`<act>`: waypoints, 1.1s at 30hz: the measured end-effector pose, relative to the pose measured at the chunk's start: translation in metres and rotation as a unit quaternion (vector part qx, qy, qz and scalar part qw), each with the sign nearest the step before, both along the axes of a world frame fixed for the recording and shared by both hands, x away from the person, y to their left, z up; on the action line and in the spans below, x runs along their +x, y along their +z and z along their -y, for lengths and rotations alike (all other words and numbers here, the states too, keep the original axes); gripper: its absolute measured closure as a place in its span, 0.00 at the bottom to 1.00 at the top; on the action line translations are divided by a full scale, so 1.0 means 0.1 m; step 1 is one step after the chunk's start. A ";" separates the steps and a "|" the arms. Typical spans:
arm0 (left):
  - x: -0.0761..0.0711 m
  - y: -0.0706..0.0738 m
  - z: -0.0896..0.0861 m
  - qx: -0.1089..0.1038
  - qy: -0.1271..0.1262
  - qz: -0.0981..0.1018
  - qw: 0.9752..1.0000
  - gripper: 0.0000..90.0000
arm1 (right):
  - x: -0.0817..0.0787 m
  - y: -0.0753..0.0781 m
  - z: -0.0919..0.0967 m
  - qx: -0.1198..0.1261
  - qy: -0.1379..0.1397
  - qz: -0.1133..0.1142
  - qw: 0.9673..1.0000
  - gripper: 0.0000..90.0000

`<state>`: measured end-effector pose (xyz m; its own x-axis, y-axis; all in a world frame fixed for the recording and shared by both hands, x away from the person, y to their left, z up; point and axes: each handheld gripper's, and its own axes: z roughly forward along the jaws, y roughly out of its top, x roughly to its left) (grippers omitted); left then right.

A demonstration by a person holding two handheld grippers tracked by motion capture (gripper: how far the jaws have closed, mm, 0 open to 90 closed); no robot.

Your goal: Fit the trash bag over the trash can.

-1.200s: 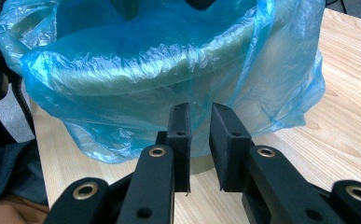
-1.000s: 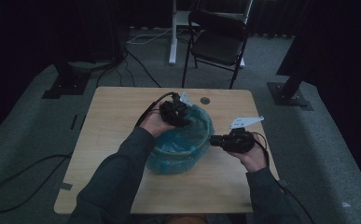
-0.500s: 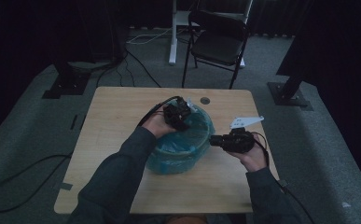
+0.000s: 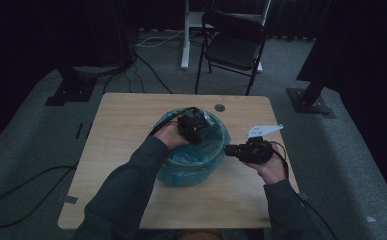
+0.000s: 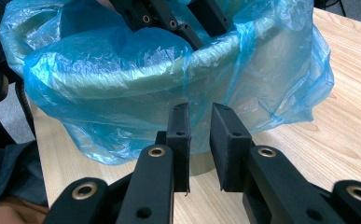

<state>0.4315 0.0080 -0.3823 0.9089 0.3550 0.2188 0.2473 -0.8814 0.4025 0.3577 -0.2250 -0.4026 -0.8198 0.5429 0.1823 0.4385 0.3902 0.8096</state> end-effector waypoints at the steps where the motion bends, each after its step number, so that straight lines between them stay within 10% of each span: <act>1: 0.00 0.00 0.00 0.000 0.000 0.000 1.000 0.68 | 0.00 0.00 0.00 0.000 0.000 0.000 1.000 0.87; 11: 0.01 0.02 -0.01 -0.006 0.006 0.003 1.000 0.65 | -0.01 0.00 0.01 0.000 0.000 0.000 1.000 0.86; 19: 0.00 0.15 -0.11 -0.064 0.019 0.010 0.998 0.65 | -0.02 0.01 0.03 0.002 -0.003 0.000 1.000 0.86; 33: -0.12 0.47 -0.45 -0.186 0.046 0.057 0.980 0.65 | -0.02 0.02 0.05 0.002 -0.007 0.003 1.000 0.85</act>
